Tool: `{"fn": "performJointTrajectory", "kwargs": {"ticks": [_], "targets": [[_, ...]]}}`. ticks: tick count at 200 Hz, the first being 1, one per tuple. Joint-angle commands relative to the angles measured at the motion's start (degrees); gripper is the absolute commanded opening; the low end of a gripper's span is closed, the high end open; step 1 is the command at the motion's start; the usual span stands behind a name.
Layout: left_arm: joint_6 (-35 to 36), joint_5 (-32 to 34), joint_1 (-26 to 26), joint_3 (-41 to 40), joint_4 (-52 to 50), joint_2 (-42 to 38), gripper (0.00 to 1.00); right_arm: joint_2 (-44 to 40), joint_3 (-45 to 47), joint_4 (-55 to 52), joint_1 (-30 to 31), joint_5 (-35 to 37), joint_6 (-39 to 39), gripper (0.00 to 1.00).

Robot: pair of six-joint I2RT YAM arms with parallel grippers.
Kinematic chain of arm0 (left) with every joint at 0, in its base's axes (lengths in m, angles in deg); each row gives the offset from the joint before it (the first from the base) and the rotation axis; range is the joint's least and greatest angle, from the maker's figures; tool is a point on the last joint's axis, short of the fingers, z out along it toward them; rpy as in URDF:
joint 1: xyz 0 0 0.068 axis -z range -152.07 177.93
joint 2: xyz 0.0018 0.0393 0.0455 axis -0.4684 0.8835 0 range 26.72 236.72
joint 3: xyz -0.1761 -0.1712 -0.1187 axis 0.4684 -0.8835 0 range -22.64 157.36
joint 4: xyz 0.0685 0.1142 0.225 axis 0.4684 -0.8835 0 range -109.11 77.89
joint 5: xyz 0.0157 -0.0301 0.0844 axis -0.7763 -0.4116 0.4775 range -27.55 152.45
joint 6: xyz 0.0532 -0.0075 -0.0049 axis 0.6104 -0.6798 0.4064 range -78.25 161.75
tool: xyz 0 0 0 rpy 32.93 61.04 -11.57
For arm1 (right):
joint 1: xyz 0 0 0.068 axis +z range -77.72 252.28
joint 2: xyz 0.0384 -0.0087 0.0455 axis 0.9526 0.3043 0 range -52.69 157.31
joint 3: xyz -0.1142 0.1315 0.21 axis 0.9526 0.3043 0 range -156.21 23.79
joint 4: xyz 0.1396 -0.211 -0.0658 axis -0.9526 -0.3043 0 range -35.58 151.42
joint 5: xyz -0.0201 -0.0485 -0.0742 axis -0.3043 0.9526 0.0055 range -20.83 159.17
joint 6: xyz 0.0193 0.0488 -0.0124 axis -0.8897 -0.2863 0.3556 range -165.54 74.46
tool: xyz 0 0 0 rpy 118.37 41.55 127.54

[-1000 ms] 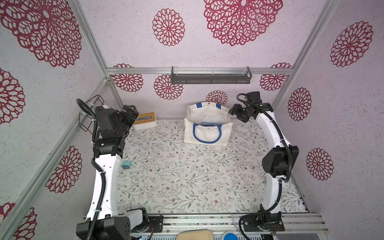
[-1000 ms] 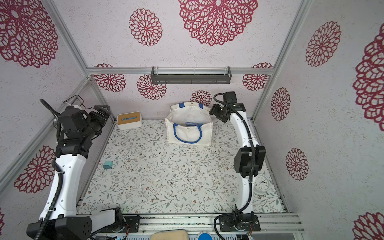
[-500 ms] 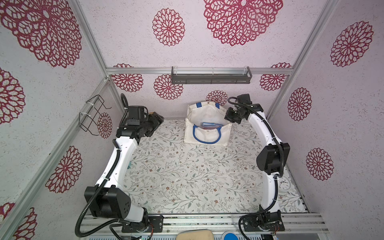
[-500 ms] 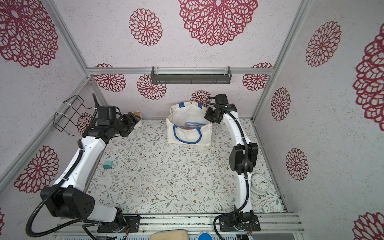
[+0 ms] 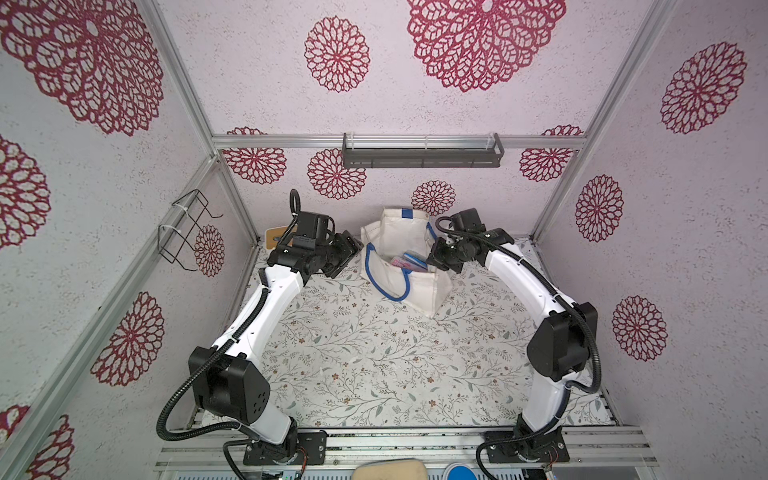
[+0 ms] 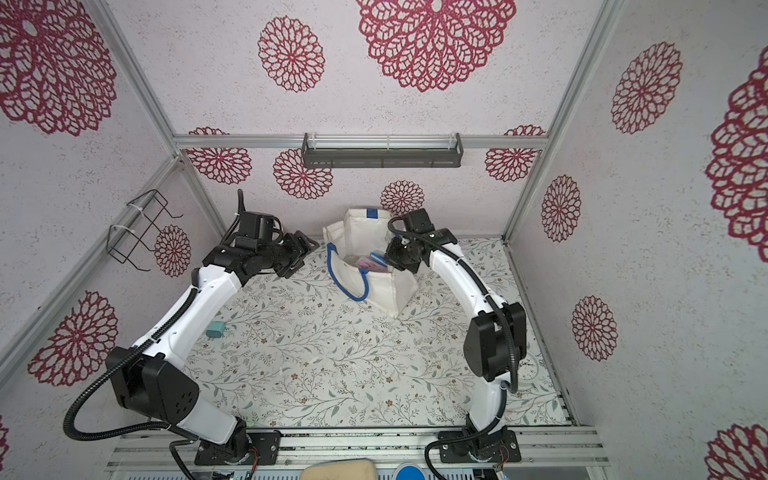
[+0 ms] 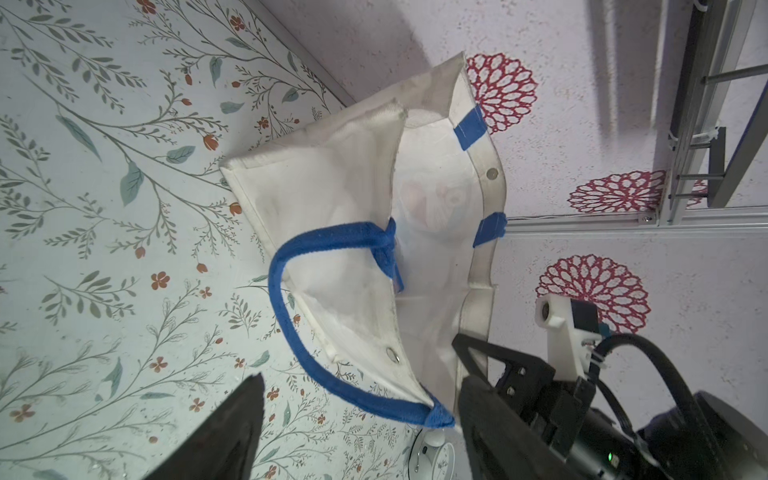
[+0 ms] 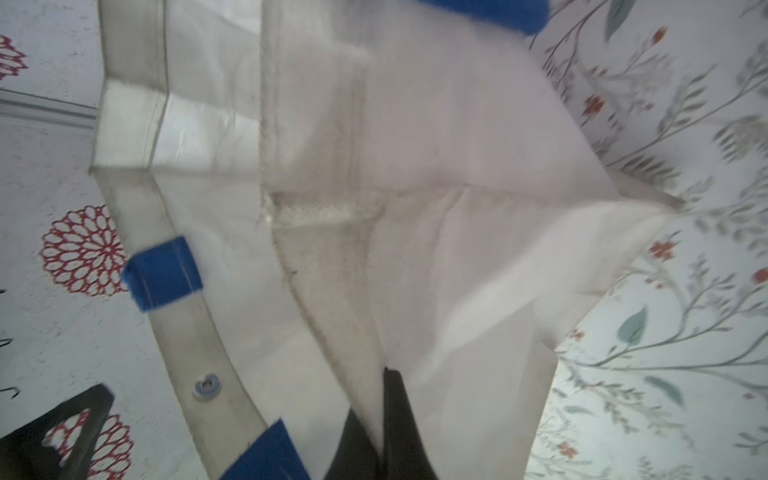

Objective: Take out the compass set from the canvas bag
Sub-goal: Adjust the canvas bag at the center of the board.

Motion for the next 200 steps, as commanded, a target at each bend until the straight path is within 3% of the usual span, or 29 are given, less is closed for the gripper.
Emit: {"fn": "performJointTrajectory", "kwargs": {"ticks": [1, 18, 27, 31, 40, 59, 79, 127, 157, 200], "targets": [[-0.7, 0.9, 0.0, 0.6, -2.5, -0.6, 0.77, -4.3, 2.6, 9.3, 4.7, -6.2, -10.9, 0.03], [-0.4, 2.7, -0.2, 0.4, -4.8, -1.3, 0.78, -4.1, 1.9, 8.8, 7.8, -5.9, -10.6, 0.16], [-0.1, 3.8, -0.2, 0.3, -6.2, -1.7, 0.79, -4.1, 0.5, 5.9, 9.1, -4.2, -8.7, 0.36], [-0.1, 4.3, -0.2, 0.4, -6.7, -1.9, 0.79, -4.2, -0.3, 3.5, 9.5, -2.8, -7.2, 0.50], [0.0, 4.9, -0.2, 0.4, -7.8, -2.2, 0.80, -4.9, -1.3, -0.5, 9.8, 0.2, -4.5, 0.66], [0.1, 5.4, -0.2, 0.4, -9.8, -2.2, 0.82, -7.7, -2.1, -7.6, 9.0, 6.4, 0.9, 0.80], [-0.2, 5.3, -0.1, 0.0, -10.3, -2.1, 0.82, -9.6, -4.1, -12.7, 6.8, 10.0, 5.4, 0.82], [-4.0, 3.1, 1.7, 0.1, -5.9, -0.8, 0.82, -7.6, -11.7, -16.0, -1.0, 11.5, 11.5, 0.74], [-5.1, 3.5, 4.1, 3.7, -6.0, 3.3, 0.80, -0.2, -20.6, -17.1, -3.5, 12.0, 14.8, 0.82], [-6.4, 4.5, 5.5, 5.7, -4.7, 7.7, 0.78, 17.3, -41.7, -24.0, -5.3, 11.1, 19.5, 0.81]]}}
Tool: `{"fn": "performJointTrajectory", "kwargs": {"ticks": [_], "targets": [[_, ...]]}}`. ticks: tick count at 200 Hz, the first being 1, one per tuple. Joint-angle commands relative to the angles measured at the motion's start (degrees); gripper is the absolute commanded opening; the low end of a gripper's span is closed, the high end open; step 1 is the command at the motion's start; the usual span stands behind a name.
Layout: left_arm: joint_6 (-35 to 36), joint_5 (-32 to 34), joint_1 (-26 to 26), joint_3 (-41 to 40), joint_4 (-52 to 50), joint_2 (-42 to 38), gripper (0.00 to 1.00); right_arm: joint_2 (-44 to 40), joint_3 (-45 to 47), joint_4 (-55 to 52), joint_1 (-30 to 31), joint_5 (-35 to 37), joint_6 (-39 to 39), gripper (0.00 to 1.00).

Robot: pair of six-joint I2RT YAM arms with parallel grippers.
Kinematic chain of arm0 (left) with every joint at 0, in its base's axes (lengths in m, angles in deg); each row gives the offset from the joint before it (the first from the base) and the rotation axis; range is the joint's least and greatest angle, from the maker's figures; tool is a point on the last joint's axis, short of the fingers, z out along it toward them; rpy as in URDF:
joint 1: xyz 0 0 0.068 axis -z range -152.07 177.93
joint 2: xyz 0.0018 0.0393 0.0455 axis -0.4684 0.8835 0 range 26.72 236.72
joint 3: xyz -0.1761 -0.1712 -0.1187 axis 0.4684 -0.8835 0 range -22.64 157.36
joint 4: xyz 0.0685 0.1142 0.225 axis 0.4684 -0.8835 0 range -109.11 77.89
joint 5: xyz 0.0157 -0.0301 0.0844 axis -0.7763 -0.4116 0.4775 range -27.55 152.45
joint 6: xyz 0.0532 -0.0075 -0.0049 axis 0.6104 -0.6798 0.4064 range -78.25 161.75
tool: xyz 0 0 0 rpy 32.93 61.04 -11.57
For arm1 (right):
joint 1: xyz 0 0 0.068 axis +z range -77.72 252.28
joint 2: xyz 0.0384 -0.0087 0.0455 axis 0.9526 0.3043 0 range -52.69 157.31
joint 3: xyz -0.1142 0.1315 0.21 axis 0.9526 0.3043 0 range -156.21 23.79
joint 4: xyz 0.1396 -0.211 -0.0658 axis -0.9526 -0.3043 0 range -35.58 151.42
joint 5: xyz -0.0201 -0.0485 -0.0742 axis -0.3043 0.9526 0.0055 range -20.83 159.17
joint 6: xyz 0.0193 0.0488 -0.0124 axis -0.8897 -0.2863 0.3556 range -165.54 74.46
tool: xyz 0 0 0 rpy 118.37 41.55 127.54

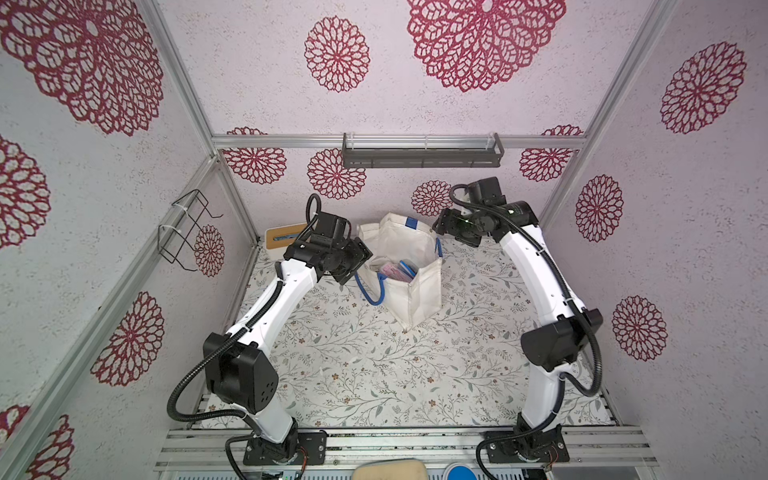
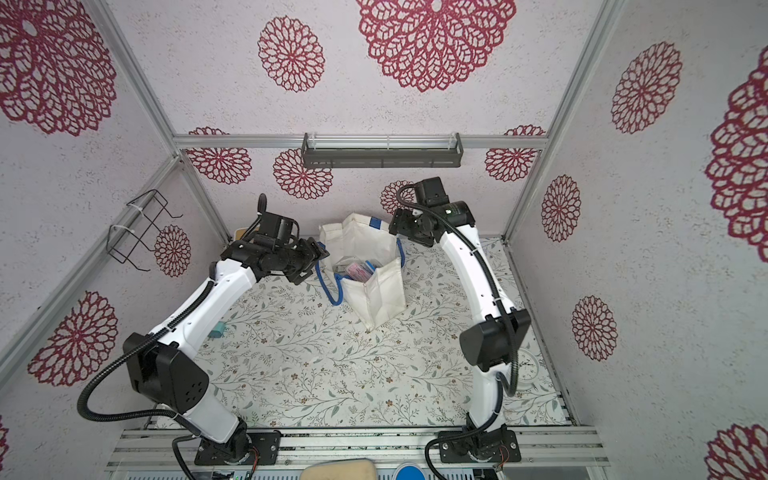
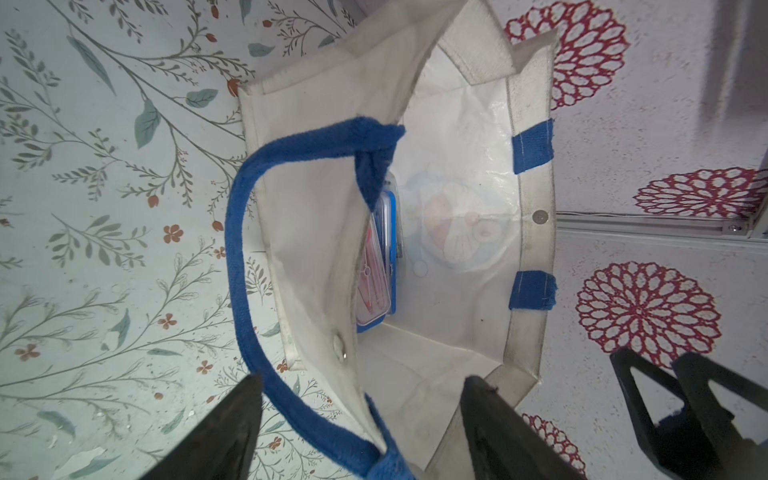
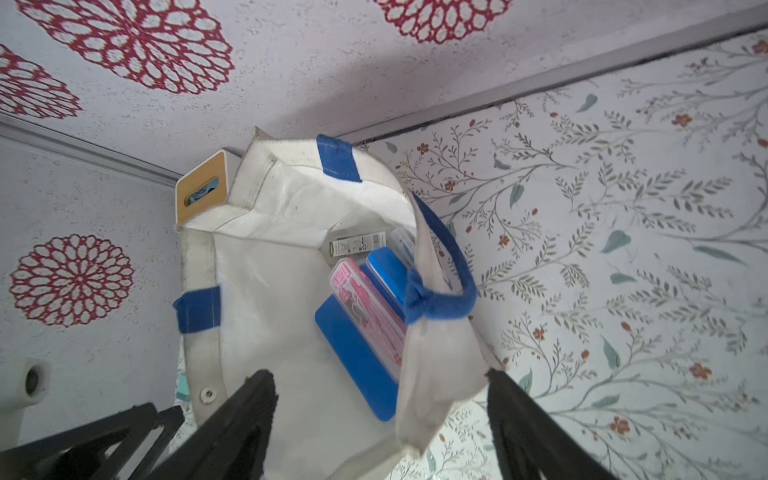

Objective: Take out the compass set from the canvas bag
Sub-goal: Adjust the canvas bag at the center of the board.

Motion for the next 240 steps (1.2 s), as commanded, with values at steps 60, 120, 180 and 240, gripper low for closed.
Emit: {"fn": "performJointTrajectory", "kwargs": {"ticks": [60, 120, 180, 240], "targets": [[-1.4, 0.2, 0.7, 6.5, 2.1, 8.2, 0.69, 12.9, -9.2, -2.7, -3.0, -4.5, 3.7, 0.58], [-0.1, -1.7, 1.2, 8.0, 2.1, 10.4, 0.10, 9.7, -4.4, -2.2, -1.2, -6.8, 2.2, 0.11], [3.5, -2.2, -5.8, 14.5, -2.5, 7.3, 0.00, 1.1, 1.5, -0.8, 5.1, -9.8, 1.4, 0.00], [8.5, -2.9, -10.8, 19.4, -12.1, 5.8, 0.00, -9.6, 18.0, 10.8, 14.6, -13.9, -8.3, 0.00]]}}
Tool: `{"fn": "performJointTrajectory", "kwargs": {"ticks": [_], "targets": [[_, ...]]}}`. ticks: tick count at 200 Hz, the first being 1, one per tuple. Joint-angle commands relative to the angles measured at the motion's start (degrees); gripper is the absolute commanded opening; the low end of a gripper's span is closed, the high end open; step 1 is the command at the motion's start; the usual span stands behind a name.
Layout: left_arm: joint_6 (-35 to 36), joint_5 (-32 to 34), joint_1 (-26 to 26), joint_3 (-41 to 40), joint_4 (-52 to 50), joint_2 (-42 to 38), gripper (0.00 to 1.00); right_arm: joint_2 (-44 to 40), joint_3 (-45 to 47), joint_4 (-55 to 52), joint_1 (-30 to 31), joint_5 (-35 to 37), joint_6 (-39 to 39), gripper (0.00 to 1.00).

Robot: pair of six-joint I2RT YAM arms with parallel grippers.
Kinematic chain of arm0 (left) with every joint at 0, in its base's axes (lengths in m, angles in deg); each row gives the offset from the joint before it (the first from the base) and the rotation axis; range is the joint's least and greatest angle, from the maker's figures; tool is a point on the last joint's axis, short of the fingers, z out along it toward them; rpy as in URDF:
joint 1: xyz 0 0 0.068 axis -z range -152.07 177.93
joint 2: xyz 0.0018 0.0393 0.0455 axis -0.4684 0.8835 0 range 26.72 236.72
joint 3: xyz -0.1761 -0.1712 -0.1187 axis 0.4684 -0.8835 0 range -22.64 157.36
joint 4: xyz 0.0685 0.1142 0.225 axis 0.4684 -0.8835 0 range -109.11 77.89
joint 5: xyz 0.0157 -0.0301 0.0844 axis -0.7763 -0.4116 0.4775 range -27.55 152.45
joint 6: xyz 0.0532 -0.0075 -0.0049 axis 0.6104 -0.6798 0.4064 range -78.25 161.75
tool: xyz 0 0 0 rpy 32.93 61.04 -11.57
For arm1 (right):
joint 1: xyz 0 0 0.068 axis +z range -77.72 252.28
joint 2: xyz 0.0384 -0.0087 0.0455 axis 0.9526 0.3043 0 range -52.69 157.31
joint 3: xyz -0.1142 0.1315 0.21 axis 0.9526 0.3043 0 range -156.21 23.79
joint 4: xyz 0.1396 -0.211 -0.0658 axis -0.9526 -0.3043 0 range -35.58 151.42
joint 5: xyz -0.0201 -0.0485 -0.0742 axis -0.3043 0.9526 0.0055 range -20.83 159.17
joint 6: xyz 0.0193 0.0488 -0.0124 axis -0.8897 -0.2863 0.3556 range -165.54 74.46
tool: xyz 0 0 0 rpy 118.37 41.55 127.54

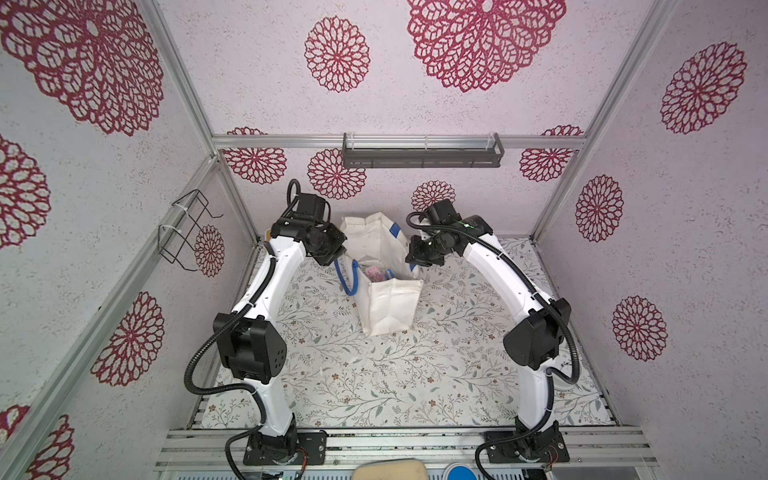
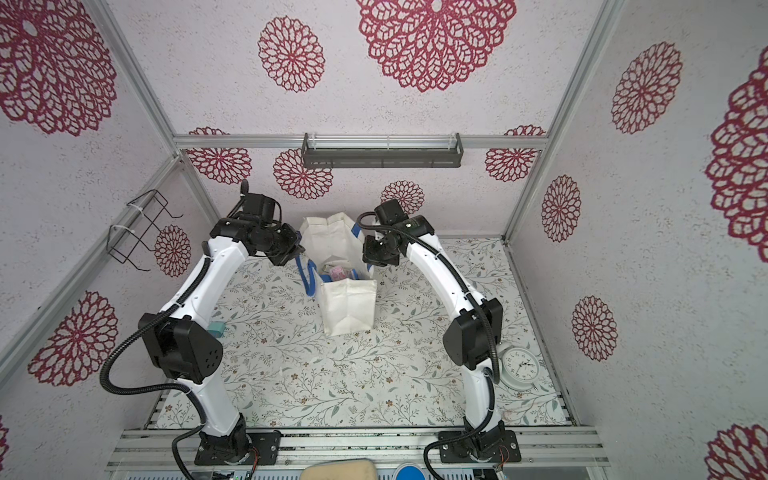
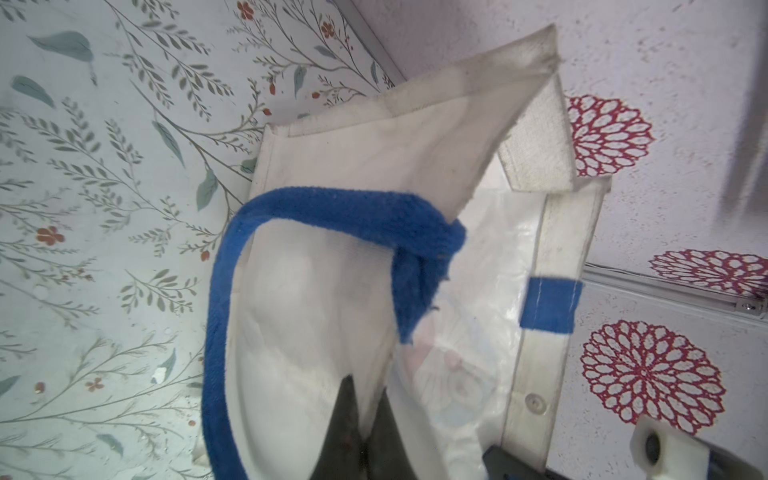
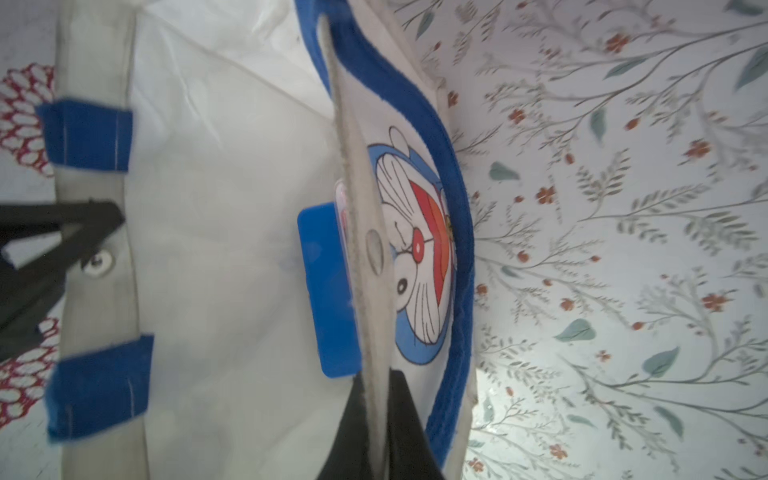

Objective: Take out the compass set from the canvas bag
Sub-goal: Adjust the canvas bag at the center of the board.

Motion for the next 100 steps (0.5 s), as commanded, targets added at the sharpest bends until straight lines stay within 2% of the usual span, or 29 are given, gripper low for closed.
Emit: {"fn": "performJointTrajectory", "kwargs": {"ticks": [1, 19, 35, 51, 58, 68, 79, 100], "targets": [[3.1, 0.2, -0.7, 2.0, -0.5, -4.2, 0.00, -9.1, 6.7, 8.1, 3.3, -4.5, -7.0, 0.00], [4.4, 1.1, -0.9, -0.8, -1.2, -5.8, 0.00, -13.3, 16.1, 14.7, 6.0, -4.7, -10.8, 0.00], [4.8, 1.7, -1.4, -4.3, -0.7, -7.4, 0.00, -16.4, 24.3, 20.3, 8.2, -4.6, -13.4, 0.14], [5.4, 1.8, -2.1, -7.4, -0.4, -8.5, 0.00, -17.9, 30.2, 23.9, 9.1, -5.4, -15.3, 0.33], [5.9, 2.1, -2.4, -8.2, -0.7, -9.0, 0.09, -18.1, 31.4, 23.9, 9.1, -5.0, -15.2, 0.43], [6.8, 3.0, -2.6, -8.6, -1.8, -9.5, 0.28, -18.3, 31.2, 22.4, 8.9, -3.6, -14.2, 0.57], [7.8, 4.2, -2.9, -8.3, -3.5, -10.2, 0.48, -18.3, 29.3, 20.2, 8.8, -2.0, -12.2, 0.66], [9.9, 7.3, -3.1, -6.8, -7.3, -11.7, 0.65, -17.4, 24.6, 16.5, 8.2, 0.3, -9.1, 0.75]]}}
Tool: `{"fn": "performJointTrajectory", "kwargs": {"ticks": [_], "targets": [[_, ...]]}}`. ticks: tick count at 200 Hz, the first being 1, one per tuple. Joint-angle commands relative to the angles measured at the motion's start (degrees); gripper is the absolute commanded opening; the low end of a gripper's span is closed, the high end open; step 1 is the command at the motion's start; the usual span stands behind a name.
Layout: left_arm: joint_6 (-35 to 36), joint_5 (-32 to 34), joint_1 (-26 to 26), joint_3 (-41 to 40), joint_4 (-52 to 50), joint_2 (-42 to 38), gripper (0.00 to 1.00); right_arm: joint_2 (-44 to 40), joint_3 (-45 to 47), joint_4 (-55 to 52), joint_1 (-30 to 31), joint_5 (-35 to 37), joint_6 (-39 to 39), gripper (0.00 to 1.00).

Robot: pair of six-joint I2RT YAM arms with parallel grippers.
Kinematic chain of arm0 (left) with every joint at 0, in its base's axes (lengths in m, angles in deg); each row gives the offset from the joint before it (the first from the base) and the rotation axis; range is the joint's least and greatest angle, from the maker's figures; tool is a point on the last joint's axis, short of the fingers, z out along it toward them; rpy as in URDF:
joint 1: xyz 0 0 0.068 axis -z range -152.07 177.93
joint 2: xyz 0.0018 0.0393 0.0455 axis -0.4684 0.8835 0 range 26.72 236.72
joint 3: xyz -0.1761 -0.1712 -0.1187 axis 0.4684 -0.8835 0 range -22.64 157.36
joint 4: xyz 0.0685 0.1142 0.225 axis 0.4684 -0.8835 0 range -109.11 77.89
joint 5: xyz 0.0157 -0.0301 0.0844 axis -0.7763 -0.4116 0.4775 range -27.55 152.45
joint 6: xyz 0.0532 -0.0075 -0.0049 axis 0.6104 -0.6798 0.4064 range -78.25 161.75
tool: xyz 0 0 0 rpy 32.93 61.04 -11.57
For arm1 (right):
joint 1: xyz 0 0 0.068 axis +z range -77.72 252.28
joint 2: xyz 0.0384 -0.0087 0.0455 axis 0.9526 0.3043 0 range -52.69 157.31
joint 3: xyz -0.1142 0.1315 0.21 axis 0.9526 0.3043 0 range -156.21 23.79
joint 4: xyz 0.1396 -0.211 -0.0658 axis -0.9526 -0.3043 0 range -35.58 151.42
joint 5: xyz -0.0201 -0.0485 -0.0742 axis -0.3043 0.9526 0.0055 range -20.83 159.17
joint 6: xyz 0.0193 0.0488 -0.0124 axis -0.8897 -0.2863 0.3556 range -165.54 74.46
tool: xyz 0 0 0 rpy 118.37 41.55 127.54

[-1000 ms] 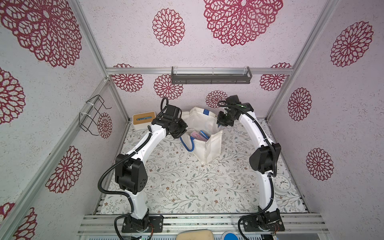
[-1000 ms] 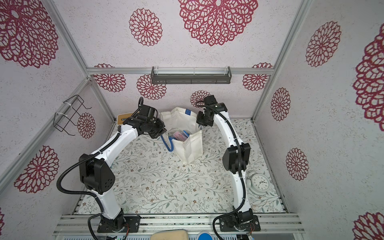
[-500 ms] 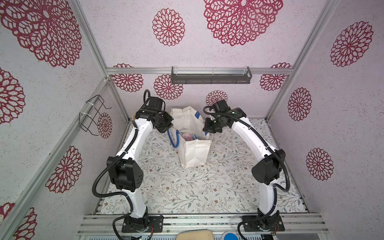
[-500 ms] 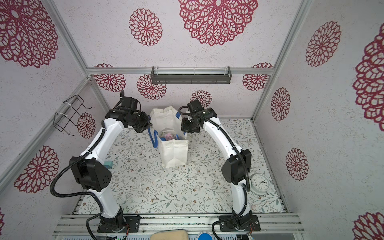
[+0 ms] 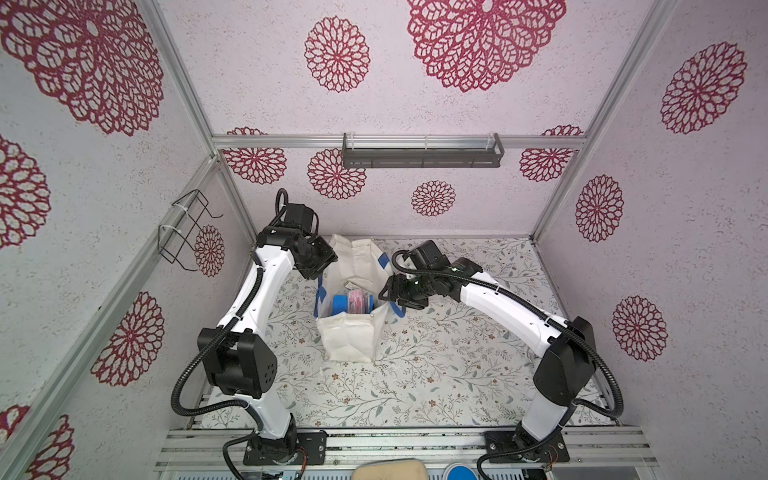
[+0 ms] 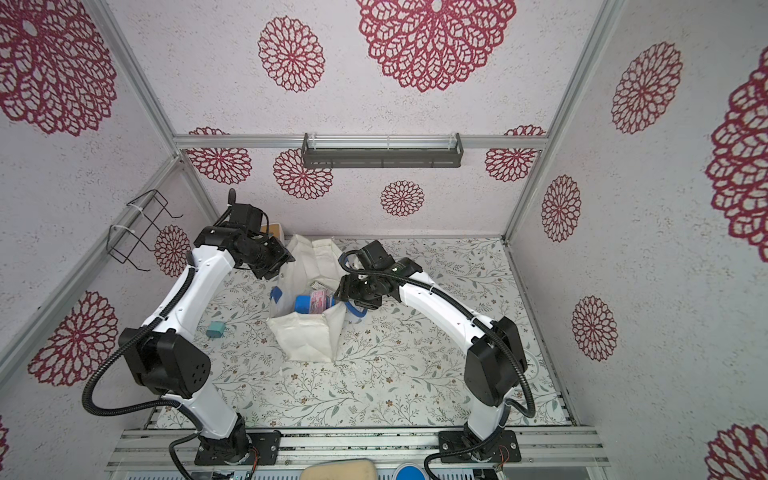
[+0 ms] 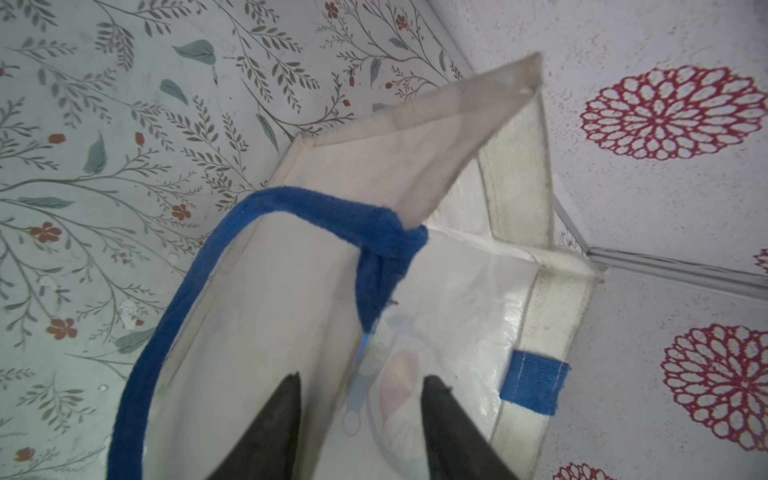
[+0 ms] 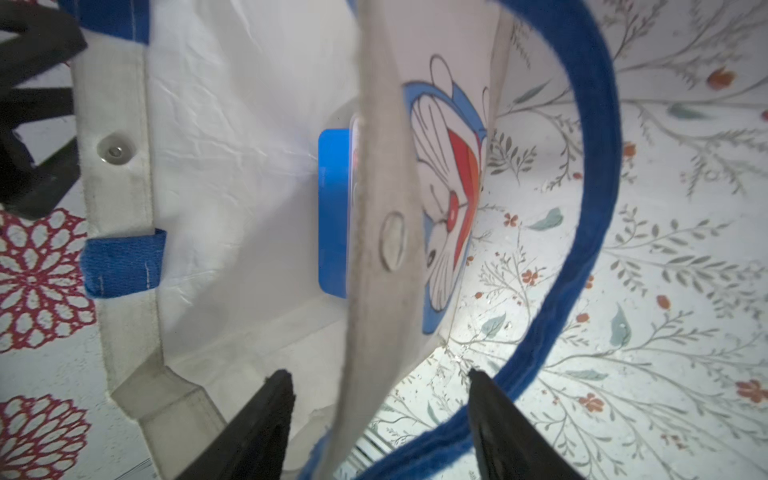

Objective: Take out the compass set from the canvas bag
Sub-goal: Adjust the canvas bag at the center of the board.

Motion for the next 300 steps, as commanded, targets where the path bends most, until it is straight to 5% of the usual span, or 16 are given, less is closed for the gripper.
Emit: {"fn": "performJointTrajectory", "kwargs": {"ticks": [1, 63, 114, 201, 220, 261, 300], "targets": [[3.6, 4.3, -0.6, 2.2, -2.6, -4.3, 0.65, -2.0, -6.1, -1.3, -1.0, 3.1, 3.0, 0.75], [5.8, 9.3, -0.6, -2.9, -8.2, -12.1, 0.73, 5.6, -21.8, -9.8, -3.1, 10.7, 8.7, 0.76], [5.0, 8.1, 0.2, -12.0, -4.2, -16.6, 0.73, 26.2, -53.4, -27.0, -5.7, 5.9, 11.4, 0.58], [6.5, 10.5, 3.4, -13.2, -2.4, -10.2, 0.65, 28.0, -48.0, -19.8, -5.5, 1.1, 8.5, 0.52], [7.1, 10.2, 3.5, -13.1, -1.8, -8.9, 0.54, 28.0, -47.0, -19.7, -5.5, 1.2, 8.3, 0.40], [10.3, 11.5, 3.5, -4.2, -4.0, -4.9, 0.01, 27.7, -44.4, -18.3, -5.1, 1.1, 6.9, 0.05], [15.5, 15.6, 3.5, 15.9, -11.3, 2.2, 0.00, 24.0, -37.2, -9.6, -3.6, 0.1, 4.7, 0.04]]}}
